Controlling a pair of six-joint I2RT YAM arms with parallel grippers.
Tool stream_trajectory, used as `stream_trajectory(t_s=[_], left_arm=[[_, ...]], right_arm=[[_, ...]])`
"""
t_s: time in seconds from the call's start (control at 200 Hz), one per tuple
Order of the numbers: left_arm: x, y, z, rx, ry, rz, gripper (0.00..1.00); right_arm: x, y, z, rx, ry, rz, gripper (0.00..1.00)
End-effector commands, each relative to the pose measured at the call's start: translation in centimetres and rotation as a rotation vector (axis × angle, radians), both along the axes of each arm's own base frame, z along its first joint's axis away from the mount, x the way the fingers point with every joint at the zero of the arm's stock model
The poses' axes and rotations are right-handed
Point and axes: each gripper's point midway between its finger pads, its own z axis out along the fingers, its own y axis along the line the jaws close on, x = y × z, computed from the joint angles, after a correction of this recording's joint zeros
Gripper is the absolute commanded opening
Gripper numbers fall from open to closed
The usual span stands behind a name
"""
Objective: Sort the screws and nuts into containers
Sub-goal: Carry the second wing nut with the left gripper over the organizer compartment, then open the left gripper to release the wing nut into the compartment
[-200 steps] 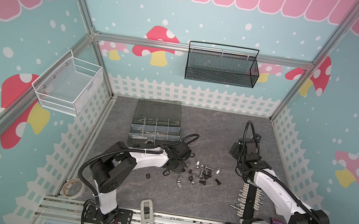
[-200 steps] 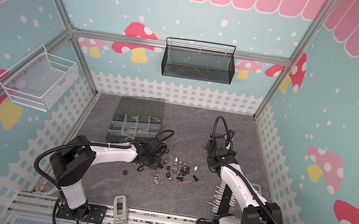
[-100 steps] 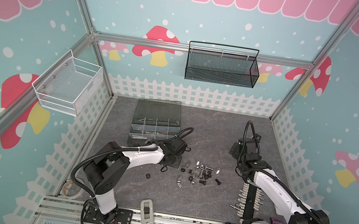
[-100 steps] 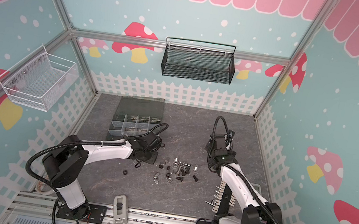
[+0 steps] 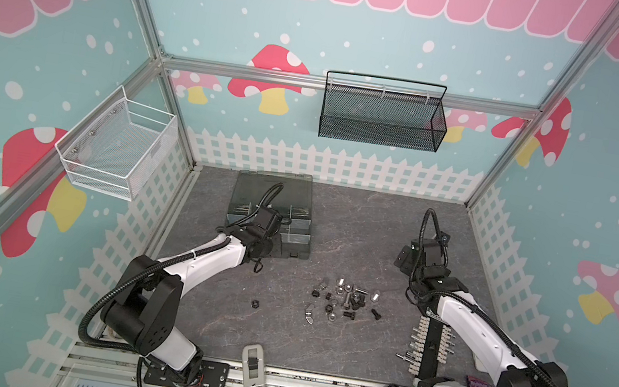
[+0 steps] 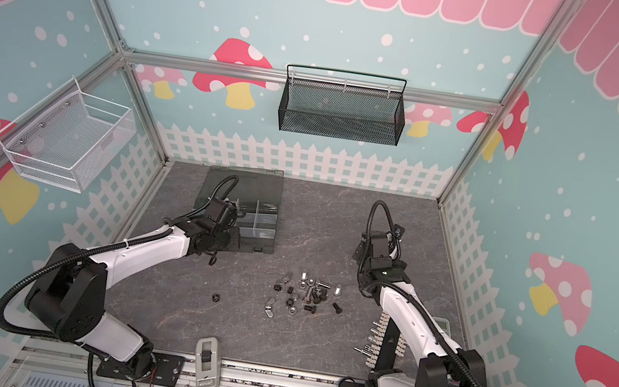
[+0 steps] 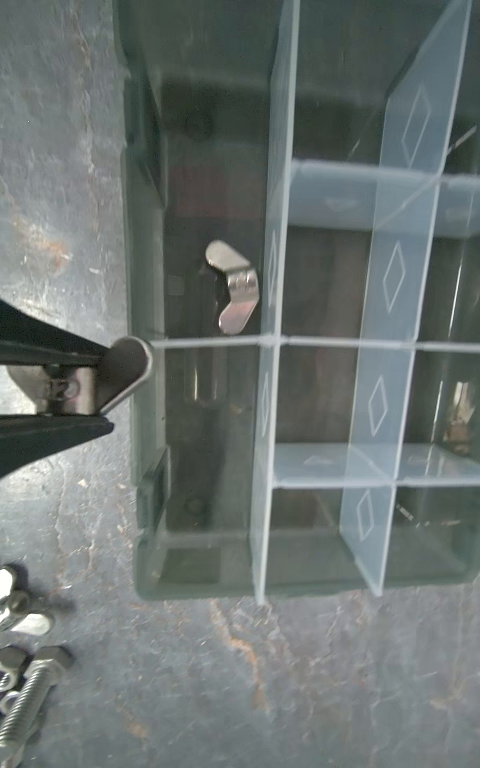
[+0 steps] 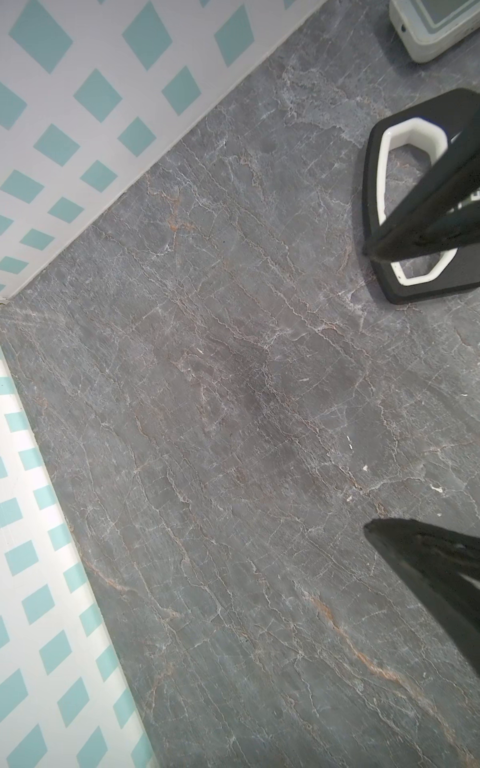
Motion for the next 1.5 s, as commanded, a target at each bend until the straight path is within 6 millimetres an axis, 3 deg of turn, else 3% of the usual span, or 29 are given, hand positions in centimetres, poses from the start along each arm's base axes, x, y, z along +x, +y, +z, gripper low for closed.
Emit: stream_trajectory(t_s=[0.0,0.155,0.37,0.91,1.136,1.326,1.496], left_arm=[[0.7,2.9,1.0,-0.020,-0.041,0.110,0.10],[1.2,5.7,0.7,-0.044,-0.039,0.197,0.10],[1.7,8.2,-0.2,-0.087,-0.039,0.286,0.10],[2.6,11.9,-2.9,-0.141,-0.021,0.418,0.12],[2.2,12.2,-4.0,-0.141,0.007,0.432,0.17],[1.8,12.3,-4.1,-0.136,0.011,0.435,0.33],[1.7,12.2,-3.6,-0.142,-0.005,0.429,0.39]], right_arm=[[-0.1,0.3,-0.8,0.015,0.018,-0.007,0.97],[0.1,0.5,-1.0,0.021,0.024,0.000,0.97],[0.1,0.7,-1.0,0.026,0.024,0.005,0.97],[0.1,0.7,-1.2,0.026,0.027,0.012,0.97],[-0.1,0.7,-1.5,0.029,0.033,0.011,0.98],[0.0,0.8,-1.5,0.029,0.033,0.012,0.97],[0.0,0.7,-1.4,0.026,0.031,0.012,0.97]])
